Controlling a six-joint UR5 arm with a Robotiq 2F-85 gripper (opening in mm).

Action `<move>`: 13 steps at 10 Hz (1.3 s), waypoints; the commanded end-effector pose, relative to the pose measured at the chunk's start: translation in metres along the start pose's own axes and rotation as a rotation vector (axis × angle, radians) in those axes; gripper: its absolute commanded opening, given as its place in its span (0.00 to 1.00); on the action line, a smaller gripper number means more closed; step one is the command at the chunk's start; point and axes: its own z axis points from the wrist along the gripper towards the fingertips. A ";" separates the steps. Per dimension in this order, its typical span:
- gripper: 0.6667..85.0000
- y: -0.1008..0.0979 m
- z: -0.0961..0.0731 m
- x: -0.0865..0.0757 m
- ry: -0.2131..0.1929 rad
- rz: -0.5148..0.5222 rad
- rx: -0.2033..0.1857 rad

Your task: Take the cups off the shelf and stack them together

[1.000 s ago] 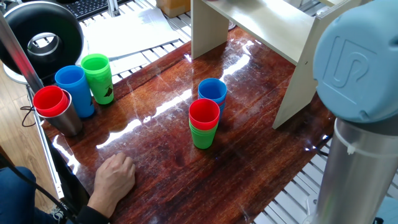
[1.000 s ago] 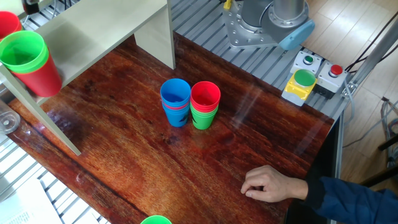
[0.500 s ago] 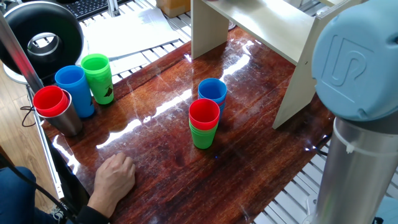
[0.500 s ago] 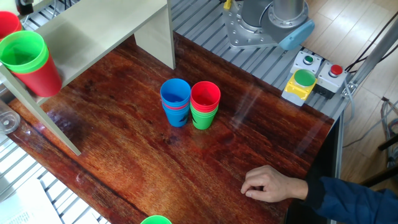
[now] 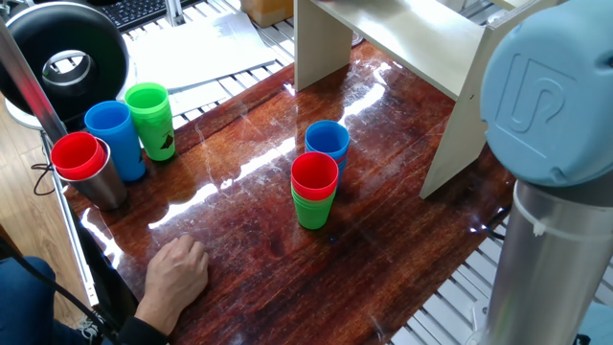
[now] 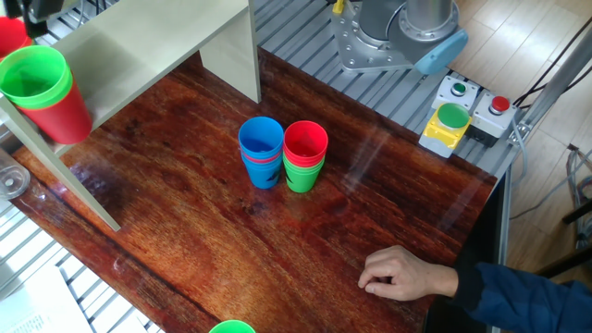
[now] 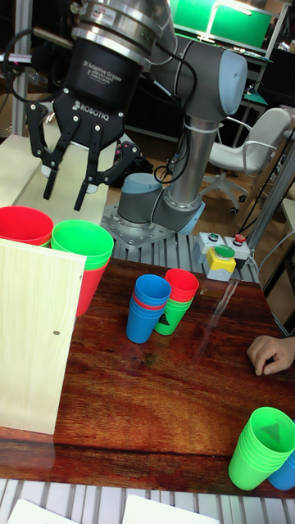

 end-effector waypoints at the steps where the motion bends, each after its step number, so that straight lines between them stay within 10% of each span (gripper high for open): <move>1: 0.44 0.003 0.005 -0.008 -0.012 -0.007 -0.014; 13: 0.44 -0.001 0.027 -0.017 -0.012 -0.059 -0.011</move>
